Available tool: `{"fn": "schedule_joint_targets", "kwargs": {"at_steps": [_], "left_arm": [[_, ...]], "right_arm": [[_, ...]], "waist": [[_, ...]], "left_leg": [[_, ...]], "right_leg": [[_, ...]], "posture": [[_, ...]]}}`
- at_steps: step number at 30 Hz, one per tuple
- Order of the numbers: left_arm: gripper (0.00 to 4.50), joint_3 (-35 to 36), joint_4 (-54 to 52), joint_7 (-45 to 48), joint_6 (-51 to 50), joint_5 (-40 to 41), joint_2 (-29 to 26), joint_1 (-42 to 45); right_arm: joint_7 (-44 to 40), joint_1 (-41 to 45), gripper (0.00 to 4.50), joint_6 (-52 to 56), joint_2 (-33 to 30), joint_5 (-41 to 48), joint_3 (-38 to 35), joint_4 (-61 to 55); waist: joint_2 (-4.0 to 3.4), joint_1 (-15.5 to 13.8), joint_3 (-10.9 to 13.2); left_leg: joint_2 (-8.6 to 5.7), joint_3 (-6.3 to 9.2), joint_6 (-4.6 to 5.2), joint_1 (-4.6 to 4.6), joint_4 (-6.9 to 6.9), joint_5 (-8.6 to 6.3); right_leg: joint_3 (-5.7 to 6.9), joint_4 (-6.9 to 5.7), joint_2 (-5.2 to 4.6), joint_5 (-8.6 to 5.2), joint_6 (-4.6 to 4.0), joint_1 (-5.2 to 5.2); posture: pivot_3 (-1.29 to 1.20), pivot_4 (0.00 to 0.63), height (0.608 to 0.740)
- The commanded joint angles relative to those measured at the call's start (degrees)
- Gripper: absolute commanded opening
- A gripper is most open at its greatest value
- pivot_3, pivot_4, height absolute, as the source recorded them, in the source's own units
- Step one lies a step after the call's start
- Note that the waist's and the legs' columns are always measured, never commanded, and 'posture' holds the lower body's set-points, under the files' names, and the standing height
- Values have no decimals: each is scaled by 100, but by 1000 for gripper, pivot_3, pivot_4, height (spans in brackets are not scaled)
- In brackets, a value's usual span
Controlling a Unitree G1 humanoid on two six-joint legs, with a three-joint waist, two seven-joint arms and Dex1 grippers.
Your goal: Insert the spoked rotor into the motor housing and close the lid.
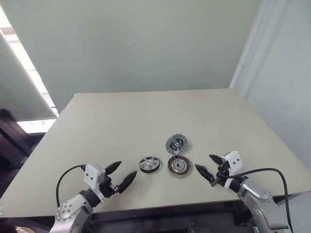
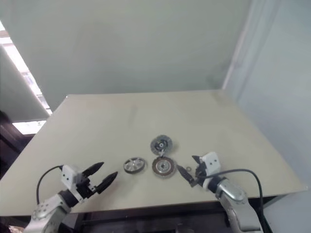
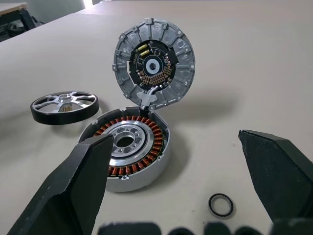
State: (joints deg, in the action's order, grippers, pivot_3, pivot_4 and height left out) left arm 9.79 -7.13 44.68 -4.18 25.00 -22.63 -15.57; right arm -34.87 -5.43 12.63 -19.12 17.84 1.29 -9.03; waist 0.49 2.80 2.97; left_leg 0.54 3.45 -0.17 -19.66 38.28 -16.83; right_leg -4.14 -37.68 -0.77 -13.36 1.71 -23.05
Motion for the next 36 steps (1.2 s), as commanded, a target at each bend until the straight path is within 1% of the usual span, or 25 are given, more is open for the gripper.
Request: {"fn": "schedule_joint_targets", "kwargs": {"at_steps": [1,5,10,20,24,32,36], "left_arm": [[4442,49,-106,15,93,13,-52,49],[4442,7,-112,48,95,-20,-74,47],[4442,7,-366,-12,-122,144,-57,113],[4442,-204,-520,173,-537,232,-168,371],[4442,-215,-477,202,-556,203,-177,427],[4442,-190,-399,223,-490,163,-179,478],[4442,-306,-546,340,-677,232,-242,471]], "right_arm": [[-21,61,4500,-20,-42,2,-22,-111],[-4,30,4500,-2,-23,-8,13,-134],[91,3,4500,110,51,114,-54,-244],[489,-143,4500,660,-17,152,-257,-617],[574,-164,4500,805,41,233,-314,-689],[523,-120,4500,799,-34,134,-231,-650],[544,-42,4500,899,-109,-12,-137,-502]], "waist": [[0,1,0],[0,2,0],[0,2,0],[0,2,0],[-1,3,0],[-1,2,0],[0,2,0]], "left_leg": [[0,0,0,0,1,0],[0,0,0,1,1,0],[0,0,0,0,0,0],[0,0,0,-1,-1,0],[0,-2,0,-1,-1,0],[0,-1,0,-2,0,0],[0,-1,0,-1,0,0]], "right_leg": [[0,0,0,0,0,1],[0,0,0,0,0,1],[0,0,0,0,0,0],[-1,0,1,0,0,-1],[-3,-1,2,0,0,-3],[-2,0,1,0,0,-2],[-2,0,1,0,0,-2]], "posture": [[0,0,740],[0,0,740],[0,0,740],[0,0,740],[0,0,740],[0,0,740],[0,0,740]]}}
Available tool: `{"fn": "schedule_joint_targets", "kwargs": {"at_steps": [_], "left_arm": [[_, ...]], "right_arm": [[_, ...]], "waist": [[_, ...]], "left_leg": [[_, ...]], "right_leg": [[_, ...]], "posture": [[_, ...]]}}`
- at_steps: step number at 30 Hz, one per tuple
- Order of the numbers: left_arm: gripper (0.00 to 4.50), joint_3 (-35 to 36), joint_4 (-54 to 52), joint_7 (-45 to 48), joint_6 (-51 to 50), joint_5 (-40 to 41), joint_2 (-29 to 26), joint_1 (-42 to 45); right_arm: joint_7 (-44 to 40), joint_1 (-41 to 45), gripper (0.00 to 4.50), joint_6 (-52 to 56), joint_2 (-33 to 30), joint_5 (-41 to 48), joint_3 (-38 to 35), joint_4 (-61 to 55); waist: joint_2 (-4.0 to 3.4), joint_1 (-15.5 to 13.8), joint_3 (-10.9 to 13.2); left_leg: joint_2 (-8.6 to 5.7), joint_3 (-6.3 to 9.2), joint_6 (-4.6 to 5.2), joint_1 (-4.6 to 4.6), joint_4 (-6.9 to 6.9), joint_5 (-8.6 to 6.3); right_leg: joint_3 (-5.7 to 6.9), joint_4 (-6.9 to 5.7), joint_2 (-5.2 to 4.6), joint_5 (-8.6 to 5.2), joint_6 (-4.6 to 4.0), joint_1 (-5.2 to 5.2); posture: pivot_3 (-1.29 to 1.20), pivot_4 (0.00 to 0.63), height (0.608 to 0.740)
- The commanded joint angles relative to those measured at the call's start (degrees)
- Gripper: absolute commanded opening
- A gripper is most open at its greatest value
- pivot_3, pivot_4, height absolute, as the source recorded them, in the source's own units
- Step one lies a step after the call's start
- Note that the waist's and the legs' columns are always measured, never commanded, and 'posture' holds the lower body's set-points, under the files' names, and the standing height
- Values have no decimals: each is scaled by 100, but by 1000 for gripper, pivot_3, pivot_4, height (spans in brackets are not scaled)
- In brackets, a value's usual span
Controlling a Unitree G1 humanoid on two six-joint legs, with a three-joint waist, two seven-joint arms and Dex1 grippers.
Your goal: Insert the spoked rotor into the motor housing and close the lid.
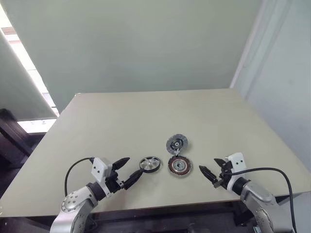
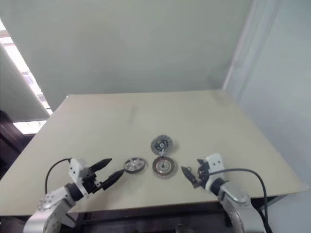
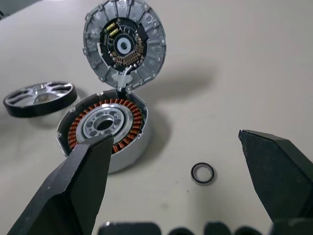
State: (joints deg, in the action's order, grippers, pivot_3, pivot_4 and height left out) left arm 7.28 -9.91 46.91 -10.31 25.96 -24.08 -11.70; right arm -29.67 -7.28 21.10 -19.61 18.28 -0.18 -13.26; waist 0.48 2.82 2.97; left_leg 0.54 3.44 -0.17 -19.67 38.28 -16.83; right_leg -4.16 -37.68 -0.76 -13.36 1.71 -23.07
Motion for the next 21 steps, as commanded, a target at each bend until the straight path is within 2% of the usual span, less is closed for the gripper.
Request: {"fn": "schedule_joint_targets", "kwargs": {"at_steps": [1,10,21], "left_arm": [[4442,-107,-311,178,-105,131,-137,85],[4442,-396,-379,422,-293,100,-314,289],[4442,-544,-320,471,-273,57,-381,431]], "right_arm": [[45,173,4500,135,-62,-59,13,-43],[114,451,4500,400,38,-144,137,345],[294,810,4500,-154,449,-359,113,1389]], "waist": [[0,1,0],[0,1,0],[-1,3,0]], "left_leg": [[0,0,0,0,0,0],[0,0,0,0,-2,0],[-1,-1,0,-6,-2,0]], "right_leg": [[0,0,0,0,0,0],[0,0,1,0,0,-2],[-3,0,1,1,0,-7]], "posture": [[0,0,740],[0,0,740],[0,0,740]]}}
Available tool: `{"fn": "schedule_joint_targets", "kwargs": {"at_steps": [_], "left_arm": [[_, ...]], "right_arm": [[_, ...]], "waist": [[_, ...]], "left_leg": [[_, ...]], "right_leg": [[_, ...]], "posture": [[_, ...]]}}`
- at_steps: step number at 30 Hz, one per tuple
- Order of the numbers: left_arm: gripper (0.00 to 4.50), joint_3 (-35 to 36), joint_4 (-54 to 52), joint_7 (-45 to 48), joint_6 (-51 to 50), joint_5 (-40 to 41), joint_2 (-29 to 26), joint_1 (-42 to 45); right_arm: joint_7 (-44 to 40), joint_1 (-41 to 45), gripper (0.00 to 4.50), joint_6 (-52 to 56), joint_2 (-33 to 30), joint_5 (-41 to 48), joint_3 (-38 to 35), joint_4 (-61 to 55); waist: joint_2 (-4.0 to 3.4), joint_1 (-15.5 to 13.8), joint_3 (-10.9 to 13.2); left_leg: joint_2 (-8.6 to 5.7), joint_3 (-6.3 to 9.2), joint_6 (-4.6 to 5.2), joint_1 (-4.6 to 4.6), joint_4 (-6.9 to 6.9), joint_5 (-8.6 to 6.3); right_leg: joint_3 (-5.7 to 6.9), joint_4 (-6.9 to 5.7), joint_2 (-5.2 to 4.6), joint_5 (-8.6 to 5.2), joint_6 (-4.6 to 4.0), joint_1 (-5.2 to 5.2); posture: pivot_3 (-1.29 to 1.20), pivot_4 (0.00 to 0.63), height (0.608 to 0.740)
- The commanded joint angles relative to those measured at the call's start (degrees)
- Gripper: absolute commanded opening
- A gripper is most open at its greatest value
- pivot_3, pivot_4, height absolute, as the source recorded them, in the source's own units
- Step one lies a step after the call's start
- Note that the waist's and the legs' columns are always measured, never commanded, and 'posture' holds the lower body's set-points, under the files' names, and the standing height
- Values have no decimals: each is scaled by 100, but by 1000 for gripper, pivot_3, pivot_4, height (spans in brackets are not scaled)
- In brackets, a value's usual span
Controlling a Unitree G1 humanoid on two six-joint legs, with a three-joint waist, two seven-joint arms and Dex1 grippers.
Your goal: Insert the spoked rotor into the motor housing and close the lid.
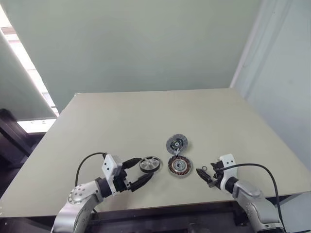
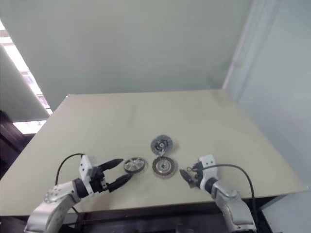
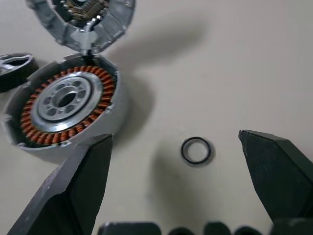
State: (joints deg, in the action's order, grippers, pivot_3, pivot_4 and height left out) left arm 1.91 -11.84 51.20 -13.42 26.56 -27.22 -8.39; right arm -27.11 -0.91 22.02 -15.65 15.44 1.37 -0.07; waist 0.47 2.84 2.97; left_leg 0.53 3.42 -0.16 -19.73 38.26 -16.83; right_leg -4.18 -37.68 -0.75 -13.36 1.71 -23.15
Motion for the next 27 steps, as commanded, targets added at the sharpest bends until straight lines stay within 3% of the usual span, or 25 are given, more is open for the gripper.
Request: {"fn": "schedule_joint_targets", "kwargs": {"at_steps": [1,25,27], "left_arm": [[4442,-6,-130,38,33,0,-69,113],[4442,-71,-96,32,100,-77,-57,176],[4500,-79,-70,32,125,-93,-49,193]], "right_arm": [[44,203,4500,-296,75,-96,-45,155],[-12,217,4500,-483,69,-561,161,794],[-22,184,4104,-415,45,-567,193,736]], "waist": [[0,0,0],[0,0,-1],[0,0,-1]], "left_leg": [[1,0,0,1,0,0],[1,1,0,4,1,0],[1,1,0,4,1,0]], "right_leg": [[0,0,1,0,0,0],[0,-1,1,0,0,6],[0,-1,1,0,0,6]], "posture": [[0,0,740],[0,0,740],[0,0,740]]}}
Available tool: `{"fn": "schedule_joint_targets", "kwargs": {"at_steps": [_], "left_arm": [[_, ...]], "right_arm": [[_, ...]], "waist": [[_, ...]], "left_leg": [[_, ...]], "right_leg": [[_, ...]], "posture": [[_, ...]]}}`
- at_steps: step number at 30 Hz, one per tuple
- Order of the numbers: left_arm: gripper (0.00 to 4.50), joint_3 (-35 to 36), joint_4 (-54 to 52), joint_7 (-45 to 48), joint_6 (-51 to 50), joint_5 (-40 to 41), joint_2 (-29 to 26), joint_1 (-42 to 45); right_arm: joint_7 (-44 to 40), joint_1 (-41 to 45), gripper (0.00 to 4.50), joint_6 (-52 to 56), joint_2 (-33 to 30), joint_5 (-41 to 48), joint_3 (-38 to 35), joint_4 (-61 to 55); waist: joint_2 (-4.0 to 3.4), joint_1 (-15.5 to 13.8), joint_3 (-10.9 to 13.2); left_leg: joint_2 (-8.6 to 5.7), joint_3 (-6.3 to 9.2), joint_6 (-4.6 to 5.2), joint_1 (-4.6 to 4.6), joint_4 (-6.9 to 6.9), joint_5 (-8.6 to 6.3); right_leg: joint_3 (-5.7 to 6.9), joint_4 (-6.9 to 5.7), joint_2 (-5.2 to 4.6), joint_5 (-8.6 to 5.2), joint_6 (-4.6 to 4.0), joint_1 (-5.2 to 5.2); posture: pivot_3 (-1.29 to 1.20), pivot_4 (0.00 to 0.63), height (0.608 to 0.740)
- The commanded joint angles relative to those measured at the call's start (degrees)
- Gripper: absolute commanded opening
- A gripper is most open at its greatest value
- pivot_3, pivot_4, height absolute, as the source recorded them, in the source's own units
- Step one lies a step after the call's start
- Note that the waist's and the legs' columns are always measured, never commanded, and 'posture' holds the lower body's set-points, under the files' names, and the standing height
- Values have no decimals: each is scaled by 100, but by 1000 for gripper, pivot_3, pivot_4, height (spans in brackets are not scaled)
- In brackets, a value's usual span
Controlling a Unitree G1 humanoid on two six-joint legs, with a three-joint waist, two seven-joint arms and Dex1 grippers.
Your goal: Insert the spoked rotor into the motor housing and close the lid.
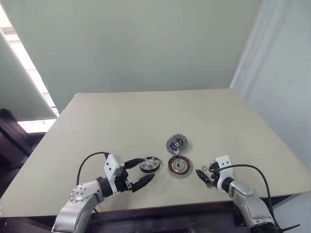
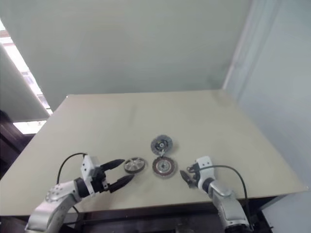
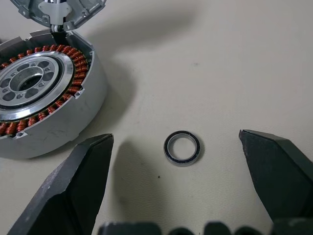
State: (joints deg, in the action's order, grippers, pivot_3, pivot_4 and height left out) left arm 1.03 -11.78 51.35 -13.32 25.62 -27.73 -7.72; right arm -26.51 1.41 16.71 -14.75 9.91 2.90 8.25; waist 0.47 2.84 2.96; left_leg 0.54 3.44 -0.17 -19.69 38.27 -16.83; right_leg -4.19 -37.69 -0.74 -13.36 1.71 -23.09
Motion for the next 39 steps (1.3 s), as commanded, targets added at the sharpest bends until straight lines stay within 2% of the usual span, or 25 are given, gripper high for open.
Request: {"fn": "schedule_joint_targets", "kwargs": {"at_steps": [1,12,23,27,36,39], "left_arm": [[4500,4,-68,16,122,-4,7,131],[4500,-33,68,31,234,-65,69,215],[4500,-26,106,21,256,-71,93,229],[4500,-24,130,22,260,-81,92,233],[4500,-39,169,4,273,-116,117,282],[4500,-32,156,-10,252,-100,132,306]], "right_arm": [[-84,-58,3882,128,-56,-22,51,-115],[2,-70,65,165,-57,-57,0,-198],[79,17,65,84,6,-4,-128,-298],[82,165,969,87,88,100,-192,-446],[207,922,4179,51,274,43,-219,-33],[223,1306,4179,71,306,-66,-132,366]], "waist": [[1,0,0],[1,21,-1],[1,22,-1],[0,21,0],[-2,22,1],[-1,22,1]], "left_leg": [[0,0,0,0,0,0],[1,1,0,6,0,0],[1,1,0,6,0,0],[1,1,0,5,0,0],[1,0,0,2,0,0],[0,1,0,1,0,0]], "right_leg": [[0,0,0,0,0,0],[0,0,2,0,0,6],[0,0,2,0,0,6],[0,0,2,0,0,6],[-1,-1,2,1,1,1],[0,0,2,1,1,1]], "posture": [[0,0,740],[0,0,740],[0,0,740],[0,0,740],[0,0,740],[0,0,740]]}}
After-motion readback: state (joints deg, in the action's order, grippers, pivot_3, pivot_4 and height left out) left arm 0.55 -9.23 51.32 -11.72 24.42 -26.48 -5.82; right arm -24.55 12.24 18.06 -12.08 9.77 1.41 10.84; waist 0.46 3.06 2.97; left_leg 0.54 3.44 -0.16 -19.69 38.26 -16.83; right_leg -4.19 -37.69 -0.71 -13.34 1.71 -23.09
